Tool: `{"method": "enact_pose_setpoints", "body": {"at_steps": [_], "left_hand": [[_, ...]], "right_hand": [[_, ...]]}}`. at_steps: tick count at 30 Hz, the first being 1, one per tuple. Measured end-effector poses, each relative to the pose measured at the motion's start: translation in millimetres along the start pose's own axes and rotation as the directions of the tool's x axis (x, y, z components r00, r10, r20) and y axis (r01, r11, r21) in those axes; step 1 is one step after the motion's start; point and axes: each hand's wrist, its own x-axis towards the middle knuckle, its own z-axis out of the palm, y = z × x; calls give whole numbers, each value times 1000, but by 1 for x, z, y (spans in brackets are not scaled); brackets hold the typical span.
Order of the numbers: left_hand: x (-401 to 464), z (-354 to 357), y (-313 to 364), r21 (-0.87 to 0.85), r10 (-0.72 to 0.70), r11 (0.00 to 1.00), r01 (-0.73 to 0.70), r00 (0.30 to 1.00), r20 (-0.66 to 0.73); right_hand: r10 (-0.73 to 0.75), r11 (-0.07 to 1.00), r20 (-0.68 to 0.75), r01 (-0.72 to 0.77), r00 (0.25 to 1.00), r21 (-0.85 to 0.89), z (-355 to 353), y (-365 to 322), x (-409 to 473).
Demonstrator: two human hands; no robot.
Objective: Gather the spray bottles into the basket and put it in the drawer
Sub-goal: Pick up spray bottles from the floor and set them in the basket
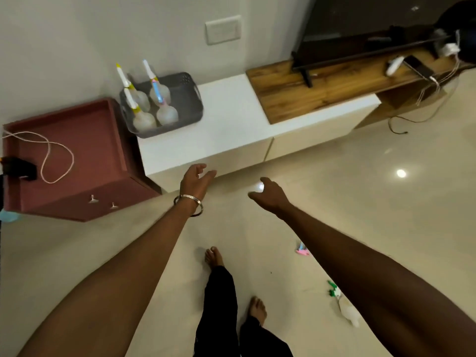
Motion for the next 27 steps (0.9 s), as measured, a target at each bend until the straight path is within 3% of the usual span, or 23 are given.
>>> {"method": "enact_pose_setpoints", "body": {"at_steps": [5, 12, 27], "left_hand": [[-65, 58, -33, 149, -38, 989, 6, 976, 212], [-135, 135, -84, 323, -225, 944, 59, 833, 506], [-130, 264, -109, 465, -367, 883, 61, 708, 604]], "right_hand": [[114, 991, 1, -114, 993, 75, 1, 84, -60], [347, 905, 27, -342, 938, 253, 19, 184, -120], [493, 789, -19, -438, 870, 430, -2, 302, -125]]}}
